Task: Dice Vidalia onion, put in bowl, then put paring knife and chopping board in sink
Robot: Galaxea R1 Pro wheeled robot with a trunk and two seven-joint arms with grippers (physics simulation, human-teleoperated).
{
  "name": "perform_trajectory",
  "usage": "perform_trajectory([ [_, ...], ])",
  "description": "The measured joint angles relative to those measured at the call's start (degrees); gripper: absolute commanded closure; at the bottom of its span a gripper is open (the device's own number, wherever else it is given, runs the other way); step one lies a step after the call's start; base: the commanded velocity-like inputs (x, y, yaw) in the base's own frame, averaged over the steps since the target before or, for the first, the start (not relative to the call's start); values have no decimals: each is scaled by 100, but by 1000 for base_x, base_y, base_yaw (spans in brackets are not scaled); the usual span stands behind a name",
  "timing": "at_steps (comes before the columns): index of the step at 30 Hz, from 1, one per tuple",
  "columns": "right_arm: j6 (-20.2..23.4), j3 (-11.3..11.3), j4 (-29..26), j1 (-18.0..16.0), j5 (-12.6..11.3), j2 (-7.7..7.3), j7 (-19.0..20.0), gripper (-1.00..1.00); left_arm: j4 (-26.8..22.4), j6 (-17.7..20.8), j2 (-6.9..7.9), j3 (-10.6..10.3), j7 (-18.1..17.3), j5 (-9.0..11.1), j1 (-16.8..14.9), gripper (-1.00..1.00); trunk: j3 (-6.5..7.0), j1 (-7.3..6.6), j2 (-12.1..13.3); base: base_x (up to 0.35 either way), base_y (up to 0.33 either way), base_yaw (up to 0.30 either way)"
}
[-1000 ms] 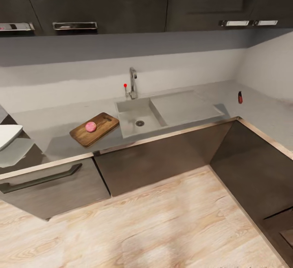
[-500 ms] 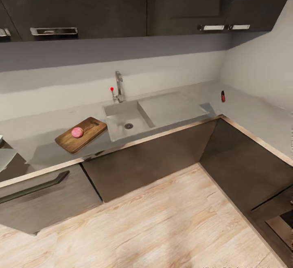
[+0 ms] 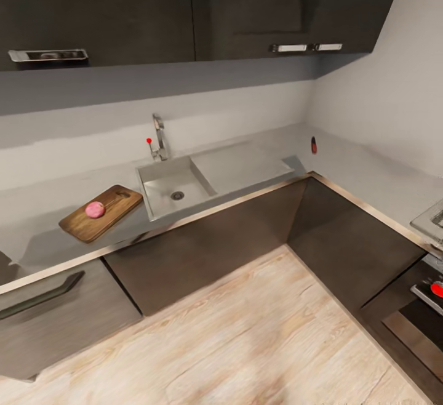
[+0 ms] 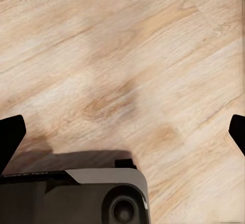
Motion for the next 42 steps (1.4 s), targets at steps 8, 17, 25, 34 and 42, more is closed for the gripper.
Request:
perform_trajectory([
  [8, 0, 6, 0, -1, 5, 5, 1, -100, 20, 0, 0, 0, -1, 0, -1, -100, 58, 0, 0, 0, 0, -196],
  [17, 0, 8, 0, -1, 4, 5, 2, -100, 83, 3, 0, 0, -2, 0, -2, -100, 124, 0, 0, 0, 0, -196],
  [25, 0, 8, 0, -2, 5, 5, 2, -100, 91, 0, 0, 0, -2, 1, -2, -100, 183, 0, 0, 0, 0, -196],
  [34, -1, 8, 0, 0, 5, 5, 2, -100, 91, 4, 0, 0, -2, 0, -2, -100, 248, 0, 0, 0, 0, -196],
  [42, -7, 15, -1, -2, 5, 13, 3, -100, 91, 9, 0, 0, -1, 4, -3, -100, 312, 0, 0, 0, 0, -107],
])
